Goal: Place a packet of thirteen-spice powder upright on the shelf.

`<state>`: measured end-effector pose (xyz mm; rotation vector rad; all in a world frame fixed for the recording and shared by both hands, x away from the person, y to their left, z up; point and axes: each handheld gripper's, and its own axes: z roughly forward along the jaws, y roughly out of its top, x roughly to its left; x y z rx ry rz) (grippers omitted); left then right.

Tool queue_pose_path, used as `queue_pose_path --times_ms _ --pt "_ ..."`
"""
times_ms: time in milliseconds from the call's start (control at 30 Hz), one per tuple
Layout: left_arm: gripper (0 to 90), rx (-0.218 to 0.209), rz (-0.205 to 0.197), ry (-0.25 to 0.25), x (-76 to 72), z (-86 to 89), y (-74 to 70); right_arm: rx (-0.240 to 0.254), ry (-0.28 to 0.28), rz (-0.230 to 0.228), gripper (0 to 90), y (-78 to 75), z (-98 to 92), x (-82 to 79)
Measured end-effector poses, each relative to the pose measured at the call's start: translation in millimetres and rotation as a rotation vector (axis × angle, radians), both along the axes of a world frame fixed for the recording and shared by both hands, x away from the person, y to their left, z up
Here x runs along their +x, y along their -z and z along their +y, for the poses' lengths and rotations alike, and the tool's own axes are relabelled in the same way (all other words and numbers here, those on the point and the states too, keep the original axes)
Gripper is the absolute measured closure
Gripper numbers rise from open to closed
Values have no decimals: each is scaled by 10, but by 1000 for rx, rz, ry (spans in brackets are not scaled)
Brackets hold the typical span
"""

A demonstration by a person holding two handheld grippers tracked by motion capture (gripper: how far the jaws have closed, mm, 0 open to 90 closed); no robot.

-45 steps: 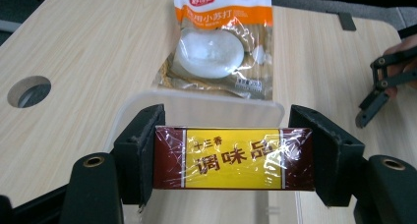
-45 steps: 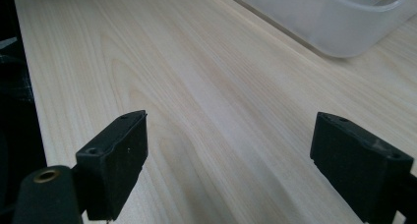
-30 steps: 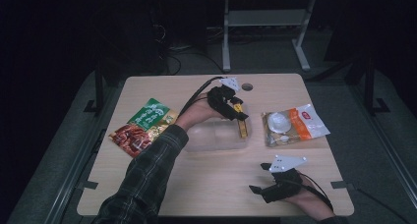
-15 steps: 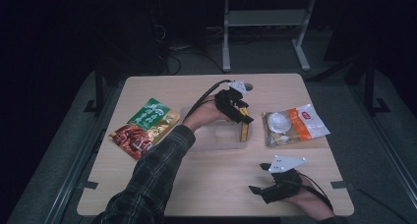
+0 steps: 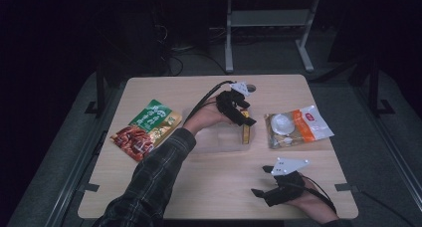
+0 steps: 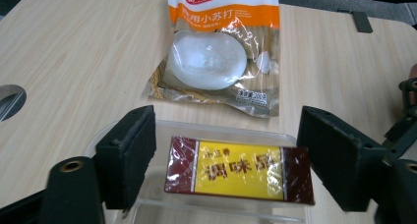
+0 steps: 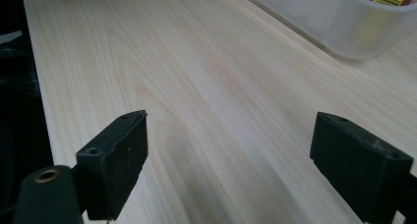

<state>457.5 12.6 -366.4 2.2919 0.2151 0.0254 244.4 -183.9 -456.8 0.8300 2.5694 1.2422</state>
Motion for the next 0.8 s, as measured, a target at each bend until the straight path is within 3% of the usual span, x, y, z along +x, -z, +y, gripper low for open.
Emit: queue_pose_path --times_ms 300,800 --pt "172 -35 16 -21 -104 215 -149 -2 0 5 140 4 3 1" --pt "160 -5 17 -72 -477 733 -287 -11 -4 21 140 28 40 18"
